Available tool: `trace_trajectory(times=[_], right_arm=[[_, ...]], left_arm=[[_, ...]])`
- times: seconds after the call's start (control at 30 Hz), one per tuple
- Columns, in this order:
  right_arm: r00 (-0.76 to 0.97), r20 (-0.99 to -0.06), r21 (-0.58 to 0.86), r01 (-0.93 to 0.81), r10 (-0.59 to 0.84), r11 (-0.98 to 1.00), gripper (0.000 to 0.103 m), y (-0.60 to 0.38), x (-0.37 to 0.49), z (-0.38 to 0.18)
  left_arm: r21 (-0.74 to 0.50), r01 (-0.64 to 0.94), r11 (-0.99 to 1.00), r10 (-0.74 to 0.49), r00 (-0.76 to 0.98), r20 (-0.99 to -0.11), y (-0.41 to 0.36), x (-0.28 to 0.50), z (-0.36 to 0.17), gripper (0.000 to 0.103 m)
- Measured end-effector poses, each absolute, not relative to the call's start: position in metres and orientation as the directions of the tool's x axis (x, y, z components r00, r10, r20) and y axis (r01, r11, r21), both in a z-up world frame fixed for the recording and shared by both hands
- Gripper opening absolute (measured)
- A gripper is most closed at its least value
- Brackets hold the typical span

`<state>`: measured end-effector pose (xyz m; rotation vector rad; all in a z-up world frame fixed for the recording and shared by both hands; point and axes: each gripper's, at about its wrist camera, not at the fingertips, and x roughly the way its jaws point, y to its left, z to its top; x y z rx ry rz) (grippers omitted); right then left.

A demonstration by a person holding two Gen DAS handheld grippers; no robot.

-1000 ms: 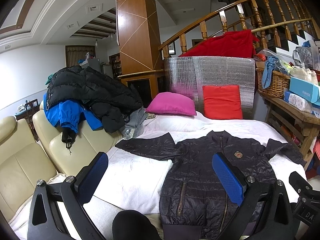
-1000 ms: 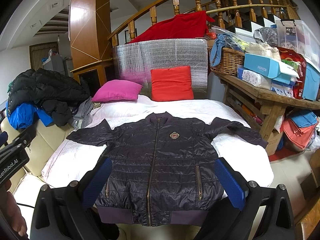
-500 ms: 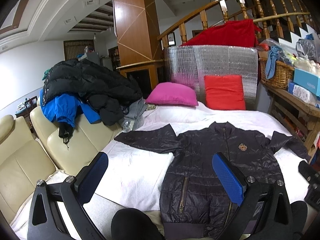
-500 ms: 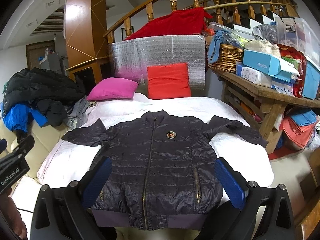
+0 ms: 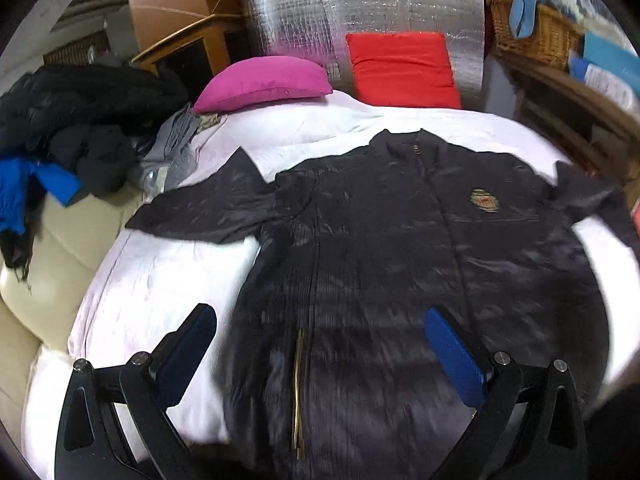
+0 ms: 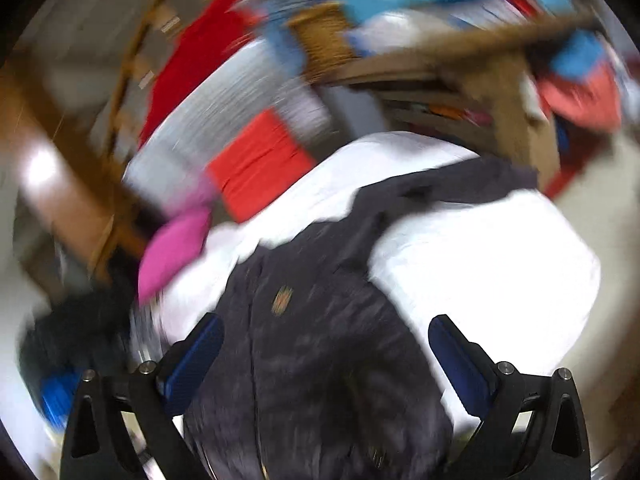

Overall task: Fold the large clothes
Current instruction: 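Grasp the jacket sleeve with the right tool and lift it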

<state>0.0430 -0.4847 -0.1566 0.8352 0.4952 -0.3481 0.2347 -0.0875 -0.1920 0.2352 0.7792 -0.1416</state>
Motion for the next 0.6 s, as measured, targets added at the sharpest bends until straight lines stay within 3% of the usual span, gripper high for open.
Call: trace_trajectory(times=[0.2, 0.37, 0.6], right_arm=[[0.903, -0.420, 0.846, 0.427, -0.094, 0.318, 0.103, -0.608, 0.061, -0.222], [0.934, -0.339, 0.937, 0.346, -0.113, 0.050, 0.103, -0.669, 0.099, -0.276], [0.888, -0.438, 0.894, 0.414, -0.139, -0.171, 0.103, -0.731, 0.155, -0.332]], left_arm=[[0.126, 0.264, 0.956, -0.097, 0.692, -0.715, -0.113, 0.290, -0.213, 0.103], [0.095, 0.260, 0.961, -0.125, 0.714, -0.689, -0.129, 0.333, -0.217, 0.103], [0.069, 0.261, 0.963, -0.121, 0.646, -0.754, -0.139, 0.368, -0.248, 0.103]])
